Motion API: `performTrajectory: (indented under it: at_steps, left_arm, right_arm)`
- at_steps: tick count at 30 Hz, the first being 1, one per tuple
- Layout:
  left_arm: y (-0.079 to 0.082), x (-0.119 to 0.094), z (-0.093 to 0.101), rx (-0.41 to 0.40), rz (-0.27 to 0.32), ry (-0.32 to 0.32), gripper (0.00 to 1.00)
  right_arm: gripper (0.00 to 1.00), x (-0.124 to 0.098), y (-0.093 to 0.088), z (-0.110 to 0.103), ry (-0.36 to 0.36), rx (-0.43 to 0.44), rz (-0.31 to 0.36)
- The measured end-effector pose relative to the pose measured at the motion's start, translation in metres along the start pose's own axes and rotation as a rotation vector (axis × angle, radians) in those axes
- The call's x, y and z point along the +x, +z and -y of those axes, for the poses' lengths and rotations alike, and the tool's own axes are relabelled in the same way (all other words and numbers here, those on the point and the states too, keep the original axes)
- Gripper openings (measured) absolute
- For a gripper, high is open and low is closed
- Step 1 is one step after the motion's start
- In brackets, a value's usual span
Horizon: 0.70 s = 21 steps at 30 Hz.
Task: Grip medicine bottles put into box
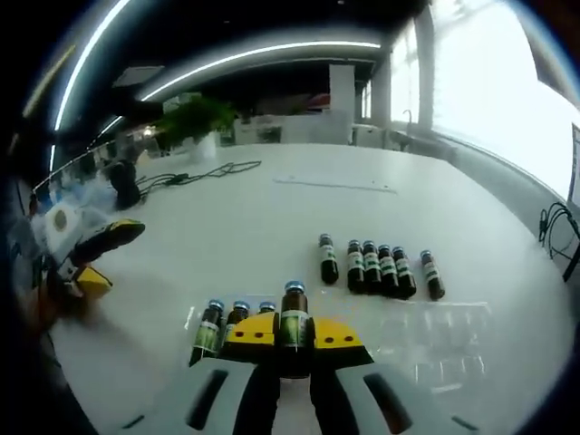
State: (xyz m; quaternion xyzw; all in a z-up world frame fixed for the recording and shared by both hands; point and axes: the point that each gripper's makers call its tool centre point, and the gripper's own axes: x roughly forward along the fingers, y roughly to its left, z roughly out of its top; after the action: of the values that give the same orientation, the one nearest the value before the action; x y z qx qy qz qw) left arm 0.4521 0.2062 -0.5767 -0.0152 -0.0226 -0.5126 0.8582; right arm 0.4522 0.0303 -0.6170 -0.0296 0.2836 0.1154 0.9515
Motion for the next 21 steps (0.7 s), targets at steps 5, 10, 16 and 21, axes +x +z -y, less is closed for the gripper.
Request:
performTrajectory:
  at_steps: [5, 10, 16, 21]
  left_arm:
    - [-0.001, 0.0, 0.0, 0.009, -0.008, 0.002, 0.49]
    - [-0.001, 0.0, 0.001, 0.018, -0.006, 0.005, 0.49]
    - [0.001, 0.0, 0.0, 0.019, 0.002, 0.005, 0.49]
    - [0.0, 0.0, 0.001, 0.024, -0.003, 0.003, 0.49]
  right_arm:
    - [0.08, 0.003, -0.007, 0.004, -0.007, -0.002, -0.003]
    - [0.08, 0.012, -0.007, 0.004, -0.001, -0.02, -0.01]
    - [0.08, 0.013, -0.009, 0.0, 0.025, -0.017, 0.0]
    - [0.08, 0.013, -0.008, -0.001, 0.034, -0.032, 0.006]
